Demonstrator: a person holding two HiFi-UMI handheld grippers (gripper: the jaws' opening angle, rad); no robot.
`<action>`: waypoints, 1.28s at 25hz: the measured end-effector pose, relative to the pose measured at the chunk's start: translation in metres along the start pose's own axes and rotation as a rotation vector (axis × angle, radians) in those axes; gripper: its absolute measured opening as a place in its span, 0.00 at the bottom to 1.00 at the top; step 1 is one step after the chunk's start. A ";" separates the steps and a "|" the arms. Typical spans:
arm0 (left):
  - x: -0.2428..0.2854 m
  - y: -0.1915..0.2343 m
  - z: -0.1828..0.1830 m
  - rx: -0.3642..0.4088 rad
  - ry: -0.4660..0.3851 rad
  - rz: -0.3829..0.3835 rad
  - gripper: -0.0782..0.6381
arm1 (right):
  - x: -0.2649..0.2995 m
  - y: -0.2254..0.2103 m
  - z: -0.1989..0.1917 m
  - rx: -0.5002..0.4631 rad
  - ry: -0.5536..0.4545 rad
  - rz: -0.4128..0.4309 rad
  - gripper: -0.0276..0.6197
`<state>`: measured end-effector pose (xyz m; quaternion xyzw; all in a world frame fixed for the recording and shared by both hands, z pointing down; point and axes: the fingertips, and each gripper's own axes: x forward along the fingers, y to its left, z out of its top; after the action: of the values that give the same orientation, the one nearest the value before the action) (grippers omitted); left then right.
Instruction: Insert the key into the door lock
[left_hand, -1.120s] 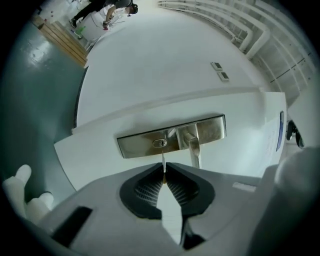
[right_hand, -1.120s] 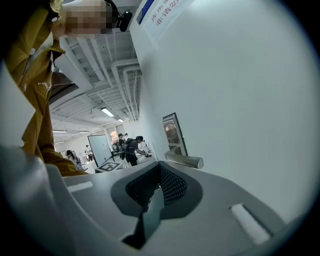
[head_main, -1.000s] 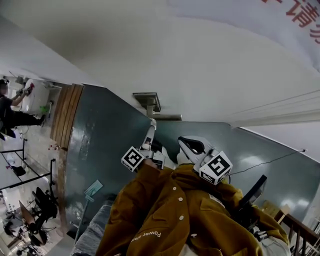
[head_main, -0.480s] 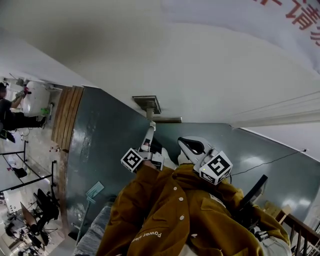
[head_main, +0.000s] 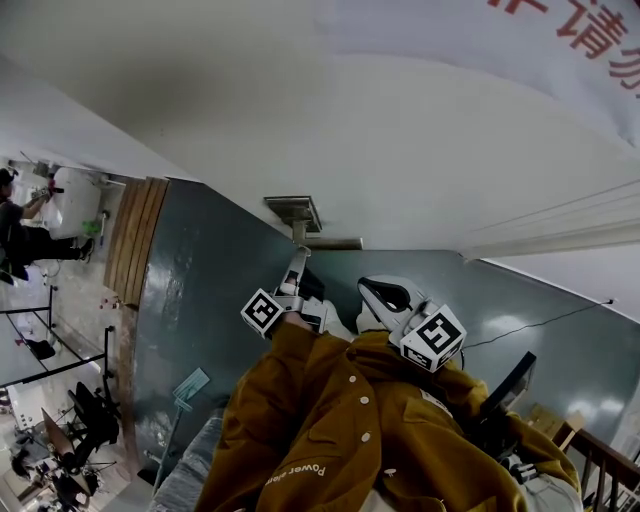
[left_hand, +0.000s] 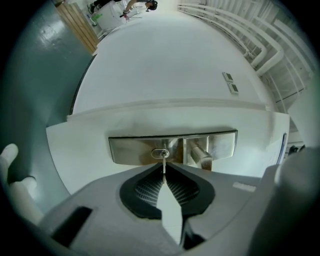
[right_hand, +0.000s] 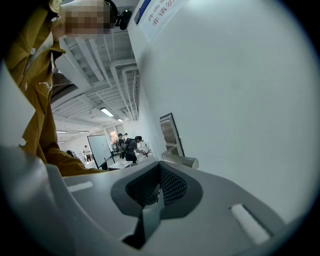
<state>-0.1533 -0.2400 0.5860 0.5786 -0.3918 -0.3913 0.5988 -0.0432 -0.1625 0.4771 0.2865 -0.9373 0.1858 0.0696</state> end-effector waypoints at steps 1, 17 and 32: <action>0.003 0.002 0.002 -0.003 -0.002 0.000 0.14 | -0.001 -0.001 0.000 0.000 -0.001 -0.001 0.05; -0.015 -0.001 -0.008 0.580 0.177 0.151 0.27 | -0.008 0.004 0.001 -0.022 -0.013 -0.006 0.05; -0.055 -0.107 -0.070 1.286 0.235 0.103 0.11 | 0.007 -0.001 0.006 -0.054 -0.007 0.014 0.05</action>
<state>-0.1115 -0.1648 0.4766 0.8405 -0.5071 0.0160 0.1902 -0.0481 -0.1691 0.4739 0.2786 -0.9442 0.1600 0.0725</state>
